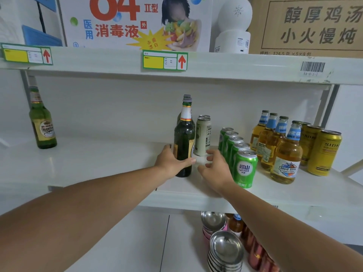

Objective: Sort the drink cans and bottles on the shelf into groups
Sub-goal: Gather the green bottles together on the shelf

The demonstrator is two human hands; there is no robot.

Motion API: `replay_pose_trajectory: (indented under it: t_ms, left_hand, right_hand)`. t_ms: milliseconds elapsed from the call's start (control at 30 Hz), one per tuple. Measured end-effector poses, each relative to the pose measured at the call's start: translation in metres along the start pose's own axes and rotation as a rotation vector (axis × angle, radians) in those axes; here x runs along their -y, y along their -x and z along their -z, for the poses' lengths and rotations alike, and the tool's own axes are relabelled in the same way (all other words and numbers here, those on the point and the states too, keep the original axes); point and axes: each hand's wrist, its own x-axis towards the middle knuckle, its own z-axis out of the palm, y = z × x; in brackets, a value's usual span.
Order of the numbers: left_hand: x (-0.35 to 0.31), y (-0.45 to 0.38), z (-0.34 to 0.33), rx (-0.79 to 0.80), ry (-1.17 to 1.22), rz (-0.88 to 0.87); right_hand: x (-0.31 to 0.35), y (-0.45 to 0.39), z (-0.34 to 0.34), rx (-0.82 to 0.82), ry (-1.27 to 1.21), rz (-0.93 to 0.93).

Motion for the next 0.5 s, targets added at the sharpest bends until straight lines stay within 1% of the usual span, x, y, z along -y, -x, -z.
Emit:
replay_pose_trajectory:
  t_ms: [100,233,367,500]
  left_hand:
    - [0.016,0.01,0.025,0.049,-0.053,-0.017]
    - [0.049,0.022,0.083,0.093,-0.203,-0.025]
    - [0.079,0.038,0.163,0.064,-0.387,-0.013]
    - [0.099,0.064,0.238,0.041,-0.518,-0.01]
  right_hand:
    - [0.004,0.005,0.0,-0.02,0.045,0.002]
    - [0.02,0.018,0.0,-0.06,0.235,0.097]
    - [0.055,0.037,-0.014,0.068,0.279,0.192]
    - [0.103,0.051,-0.05,0.159,0.264,0.28]
